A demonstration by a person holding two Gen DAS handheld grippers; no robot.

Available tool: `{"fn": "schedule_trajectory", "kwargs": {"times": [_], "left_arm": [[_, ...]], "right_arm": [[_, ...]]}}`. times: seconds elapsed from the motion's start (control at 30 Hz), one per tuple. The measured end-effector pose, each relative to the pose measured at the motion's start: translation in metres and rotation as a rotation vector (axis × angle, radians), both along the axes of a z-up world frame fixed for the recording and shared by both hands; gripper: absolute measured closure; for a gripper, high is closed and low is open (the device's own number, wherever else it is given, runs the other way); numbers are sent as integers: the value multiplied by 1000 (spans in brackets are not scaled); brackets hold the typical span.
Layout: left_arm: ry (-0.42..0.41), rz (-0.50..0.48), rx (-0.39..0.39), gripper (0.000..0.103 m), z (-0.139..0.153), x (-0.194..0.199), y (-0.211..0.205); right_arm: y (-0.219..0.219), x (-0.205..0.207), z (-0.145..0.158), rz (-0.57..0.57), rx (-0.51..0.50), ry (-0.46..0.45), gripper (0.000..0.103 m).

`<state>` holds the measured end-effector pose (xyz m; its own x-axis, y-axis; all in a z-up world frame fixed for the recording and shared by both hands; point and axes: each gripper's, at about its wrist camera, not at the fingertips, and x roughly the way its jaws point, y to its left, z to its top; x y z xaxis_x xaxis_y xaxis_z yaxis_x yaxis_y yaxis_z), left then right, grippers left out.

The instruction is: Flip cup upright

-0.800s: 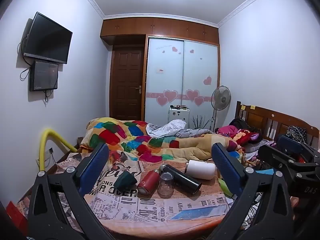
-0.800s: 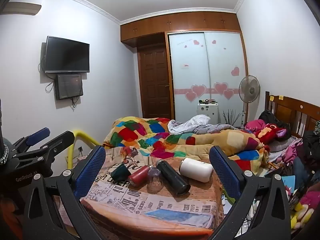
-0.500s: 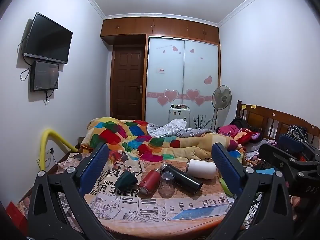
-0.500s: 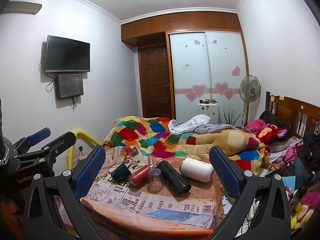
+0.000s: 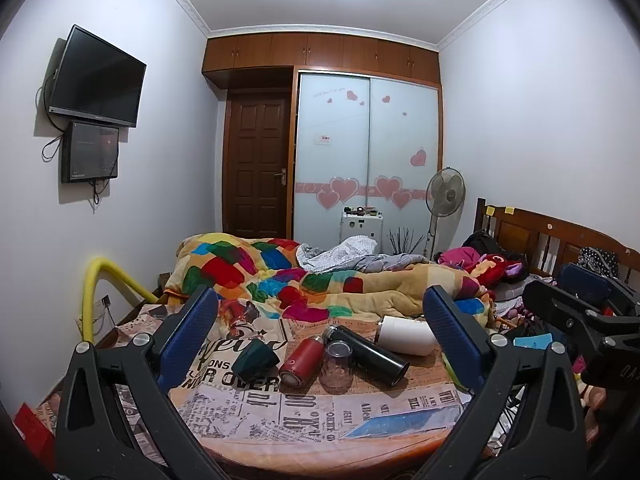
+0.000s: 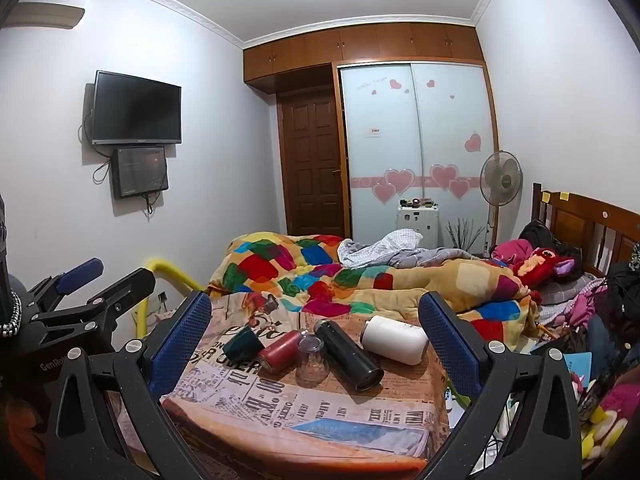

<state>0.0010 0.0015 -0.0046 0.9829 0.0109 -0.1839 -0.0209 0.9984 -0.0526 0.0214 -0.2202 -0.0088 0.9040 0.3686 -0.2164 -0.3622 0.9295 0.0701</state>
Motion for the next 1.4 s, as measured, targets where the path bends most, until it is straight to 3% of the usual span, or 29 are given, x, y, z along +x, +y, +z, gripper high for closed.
{"fn": "schedule_trajectory", "kwargs": {"times": [1.4], "left_arm": [[-7, 7, 3, 0, 1, 1, 2]], "right_arm": [[2, -2, 0, 0, 0, -5, 0]]}}
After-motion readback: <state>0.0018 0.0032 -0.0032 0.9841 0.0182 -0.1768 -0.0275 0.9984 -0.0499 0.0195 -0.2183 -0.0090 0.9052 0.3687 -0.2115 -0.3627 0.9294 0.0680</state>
